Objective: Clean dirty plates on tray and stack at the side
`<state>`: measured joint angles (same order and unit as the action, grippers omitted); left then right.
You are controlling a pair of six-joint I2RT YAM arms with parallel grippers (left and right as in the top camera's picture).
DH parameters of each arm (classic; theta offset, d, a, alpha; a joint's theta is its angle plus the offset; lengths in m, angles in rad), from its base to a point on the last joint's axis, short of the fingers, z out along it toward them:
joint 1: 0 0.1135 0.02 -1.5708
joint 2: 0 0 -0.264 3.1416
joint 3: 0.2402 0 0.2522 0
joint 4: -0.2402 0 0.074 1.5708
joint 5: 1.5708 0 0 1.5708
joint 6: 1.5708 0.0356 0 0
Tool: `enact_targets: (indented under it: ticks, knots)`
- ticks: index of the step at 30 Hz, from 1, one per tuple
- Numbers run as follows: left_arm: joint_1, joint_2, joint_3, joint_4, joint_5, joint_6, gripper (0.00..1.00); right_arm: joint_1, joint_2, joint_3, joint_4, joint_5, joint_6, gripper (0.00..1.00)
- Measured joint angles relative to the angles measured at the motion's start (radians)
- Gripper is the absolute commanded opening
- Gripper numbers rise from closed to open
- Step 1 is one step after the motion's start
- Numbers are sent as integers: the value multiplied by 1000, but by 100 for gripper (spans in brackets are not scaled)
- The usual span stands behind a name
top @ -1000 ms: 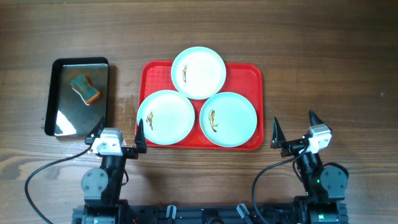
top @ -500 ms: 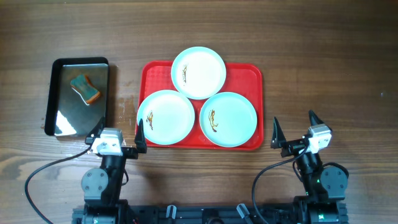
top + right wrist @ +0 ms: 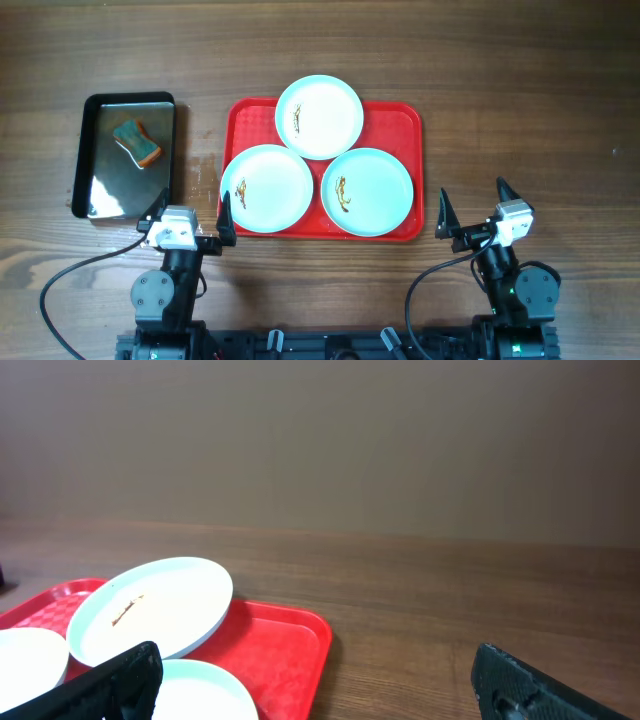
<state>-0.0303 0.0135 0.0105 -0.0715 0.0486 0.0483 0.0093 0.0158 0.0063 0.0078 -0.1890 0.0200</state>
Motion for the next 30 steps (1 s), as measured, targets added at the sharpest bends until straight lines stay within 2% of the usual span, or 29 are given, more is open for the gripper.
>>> enact_targets:
  ticks: [24, 28, 30]
  knots:
    - [0, 0, 0, 3, 8, -2, 100, 0, 0, 0, 0, 0, 0, 100]
    - [0, 0, 0, 18, 100, -21, 100, 0, 0, 0, 0, 0, 0, 100]
    - [0, 0, -2, 74, 290, -58, 100, 0, 0, 0, 0, 0, 0, 100]
